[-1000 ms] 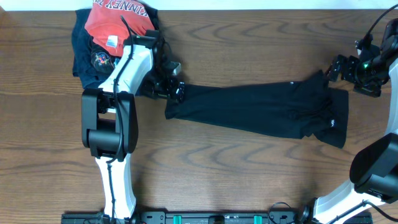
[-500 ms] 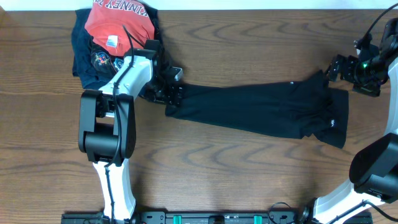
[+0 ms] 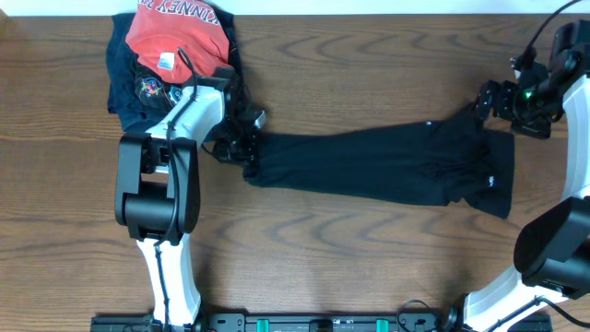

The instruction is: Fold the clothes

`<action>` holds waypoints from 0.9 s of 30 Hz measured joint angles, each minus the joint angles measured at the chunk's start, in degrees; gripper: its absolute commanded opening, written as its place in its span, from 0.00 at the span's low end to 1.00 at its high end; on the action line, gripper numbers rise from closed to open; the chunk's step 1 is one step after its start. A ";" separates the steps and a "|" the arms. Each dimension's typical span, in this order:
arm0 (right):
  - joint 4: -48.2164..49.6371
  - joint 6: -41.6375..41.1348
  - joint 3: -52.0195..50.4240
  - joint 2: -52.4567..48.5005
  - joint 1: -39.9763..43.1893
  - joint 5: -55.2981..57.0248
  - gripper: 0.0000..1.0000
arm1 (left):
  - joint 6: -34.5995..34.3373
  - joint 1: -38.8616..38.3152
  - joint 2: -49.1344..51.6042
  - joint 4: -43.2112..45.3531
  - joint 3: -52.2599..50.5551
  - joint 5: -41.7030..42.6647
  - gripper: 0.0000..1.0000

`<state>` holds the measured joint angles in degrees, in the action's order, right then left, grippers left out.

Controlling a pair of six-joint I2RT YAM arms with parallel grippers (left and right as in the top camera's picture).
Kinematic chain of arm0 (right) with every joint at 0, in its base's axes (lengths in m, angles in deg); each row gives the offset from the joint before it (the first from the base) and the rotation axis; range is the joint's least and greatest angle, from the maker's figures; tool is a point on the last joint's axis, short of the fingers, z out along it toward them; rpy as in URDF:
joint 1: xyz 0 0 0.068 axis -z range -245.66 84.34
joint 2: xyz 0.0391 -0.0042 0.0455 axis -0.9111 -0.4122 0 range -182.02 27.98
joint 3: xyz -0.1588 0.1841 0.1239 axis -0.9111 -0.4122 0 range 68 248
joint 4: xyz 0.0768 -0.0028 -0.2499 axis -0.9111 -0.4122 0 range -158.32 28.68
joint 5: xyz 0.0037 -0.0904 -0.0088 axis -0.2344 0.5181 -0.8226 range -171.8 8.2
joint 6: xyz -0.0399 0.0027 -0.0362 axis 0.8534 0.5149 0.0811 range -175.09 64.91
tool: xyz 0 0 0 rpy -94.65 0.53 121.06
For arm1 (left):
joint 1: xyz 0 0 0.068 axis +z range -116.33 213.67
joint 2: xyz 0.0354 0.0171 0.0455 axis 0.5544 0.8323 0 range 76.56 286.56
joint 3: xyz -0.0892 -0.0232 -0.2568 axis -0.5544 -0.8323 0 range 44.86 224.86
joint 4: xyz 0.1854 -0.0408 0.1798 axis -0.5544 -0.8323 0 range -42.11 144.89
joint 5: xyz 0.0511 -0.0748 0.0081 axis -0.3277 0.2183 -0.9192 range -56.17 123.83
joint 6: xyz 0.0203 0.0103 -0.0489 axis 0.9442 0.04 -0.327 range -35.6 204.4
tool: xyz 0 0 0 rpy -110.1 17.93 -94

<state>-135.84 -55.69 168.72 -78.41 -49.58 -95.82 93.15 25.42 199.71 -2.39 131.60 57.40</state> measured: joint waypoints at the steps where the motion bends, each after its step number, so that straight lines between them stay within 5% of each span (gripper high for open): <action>1: -0.02 0.00 0.00 0.00 -0.22 0.00 0.93 | -0.02 0.44 -0.72 -0.24 -0.07 -0.02 0.06; 12: 0.44 0.00 -2.80 0.00 -1.11 -0.15 0.95 | -0.22 1.86 -19.69 -0.59 -0.15 -3.06 0.06; 27: 0.26 0.00 -2.99 0.00 -1.27 -0.57 0.95 | -2.86 -10.54 -18.88 7.08 -0.15 -4.92 0.06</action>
<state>-135.58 -55.69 165.73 -78.41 -50.85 -96.39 90.29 14.88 180.83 4.69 131.45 52.49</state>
